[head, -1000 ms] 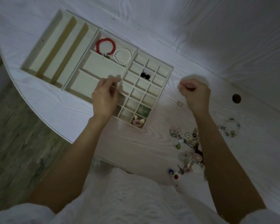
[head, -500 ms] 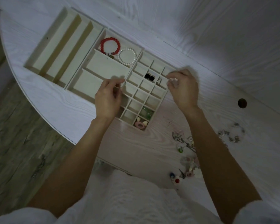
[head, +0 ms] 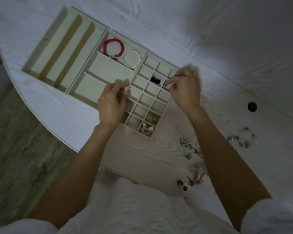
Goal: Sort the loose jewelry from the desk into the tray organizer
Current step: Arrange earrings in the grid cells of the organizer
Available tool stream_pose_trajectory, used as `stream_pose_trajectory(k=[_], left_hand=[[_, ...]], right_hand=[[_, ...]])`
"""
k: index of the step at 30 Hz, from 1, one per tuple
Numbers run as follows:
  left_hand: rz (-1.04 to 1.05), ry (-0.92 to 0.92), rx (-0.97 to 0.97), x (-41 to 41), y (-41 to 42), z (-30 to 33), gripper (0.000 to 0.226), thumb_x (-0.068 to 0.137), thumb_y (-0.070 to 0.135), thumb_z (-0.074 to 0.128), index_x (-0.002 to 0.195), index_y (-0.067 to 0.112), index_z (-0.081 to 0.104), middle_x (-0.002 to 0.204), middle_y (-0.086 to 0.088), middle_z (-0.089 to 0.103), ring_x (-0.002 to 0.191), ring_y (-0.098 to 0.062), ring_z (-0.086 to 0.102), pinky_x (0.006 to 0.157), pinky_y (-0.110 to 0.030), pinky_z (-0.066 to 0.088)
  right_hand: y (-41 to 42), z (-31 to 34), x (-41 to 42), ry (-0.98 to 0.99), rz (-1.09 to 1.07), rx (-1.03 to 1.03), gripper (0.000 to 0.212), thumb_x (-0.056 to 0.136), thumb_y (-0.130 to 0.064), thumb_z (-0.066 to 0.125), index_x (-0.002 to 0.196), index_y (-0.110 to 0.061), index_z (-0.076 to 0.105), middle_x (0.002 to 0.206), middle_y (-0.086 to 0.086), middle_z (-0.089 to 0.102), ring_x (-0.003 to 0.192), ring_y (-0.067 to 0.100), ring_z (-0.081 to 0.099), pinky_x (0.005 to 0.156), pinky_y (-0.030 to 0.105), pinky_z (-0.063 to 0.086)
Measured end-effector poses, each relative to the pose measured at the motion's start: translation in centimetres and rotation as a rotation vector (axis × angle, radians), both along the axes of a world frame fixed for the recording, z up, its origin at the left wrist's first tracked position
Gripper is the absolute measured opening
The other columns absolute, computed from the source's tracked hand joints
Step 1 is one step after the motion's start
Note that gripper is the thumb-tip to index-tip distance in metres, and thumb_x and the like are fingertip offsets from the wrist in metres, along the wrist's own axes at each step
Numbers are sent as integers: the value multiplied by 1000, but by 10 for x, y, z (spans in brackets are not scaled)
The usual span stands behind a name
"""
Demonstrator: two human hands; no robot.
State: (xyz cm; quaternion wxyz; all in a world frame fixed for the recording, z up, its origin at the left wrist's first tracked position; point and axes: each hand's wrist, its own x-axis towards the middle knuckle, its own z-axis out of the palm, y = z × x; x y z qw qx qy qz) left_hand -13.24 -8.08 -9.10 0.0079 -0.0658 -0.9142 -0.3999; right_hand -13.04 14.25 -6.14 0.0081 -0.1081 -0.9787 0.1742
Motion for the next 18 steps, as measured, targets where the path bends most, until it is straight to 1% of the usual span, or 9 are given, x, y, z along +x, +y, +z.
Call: stream_pose_trajectory(k=[3,5,7,9,11,14,18], left_hand=[[-4,3,6,0,-1,0,28,88,10,61,115,18,67,99,-4,61,75,1,46,73,-11,36],[-5,2,2,0,-1,-1,28,88,11,61,115,18,67,99,-4,61,75,1,46,72,-8,35],[-9,4,0,0,0,-1,28,88,11,61,115,18,67,99,-3,61,74,1,45,71,-2,33],[-12,10,-2,0,-1,-1,28,88,10,62,115,17,67,98,-3,61,74,1,45,71,1,32],[-14,6,-4,-1,-1,0,29,88,10,61,116,17,66,99,-4,61,76,1,45,71,-2,33],[-15,-2,-11,-1,-1,0,30,88,10,61,116,18,66,100,-4,62,77,0,47,73,-11,36],[-9,2,-13,-1,-1,0,30,88,10,62,116,18,66,97,-3,60,75,1,45,71,-8,33]], right_hand=[[2,-1,4,-33,-13,45,16,86,-17,60,91,-14,75,109,7,56,104,26,46,93,32,37],[2,-1,5,-32,-34,44,20,88,-24,59,90,-12,76,108,7,57,103,26,47,93,31,36],[1,2,4,24,-55,37,22,88,-25,59,87,-11,75,106,7,58,101,26,49,92,31,37],[-1,6,1,55,-52,26,18,86,-24,61,87,-12,75,106,7,58,102,26,48,91,32,38],[-3,6,-3,15,-24,25,16,86,-24,63,91,-15,75,108,5,57,105,24,45,92,32,38],[-3,3,-5,-42,-20,47,17,85,-27,65,94,-17,75,111,3,56,107,24,44,94,30,35],[1,0,-1,-85,-52,73,16,86,-24,65,97,-19,74,114,3,56,109,24,45,97,24,22]])
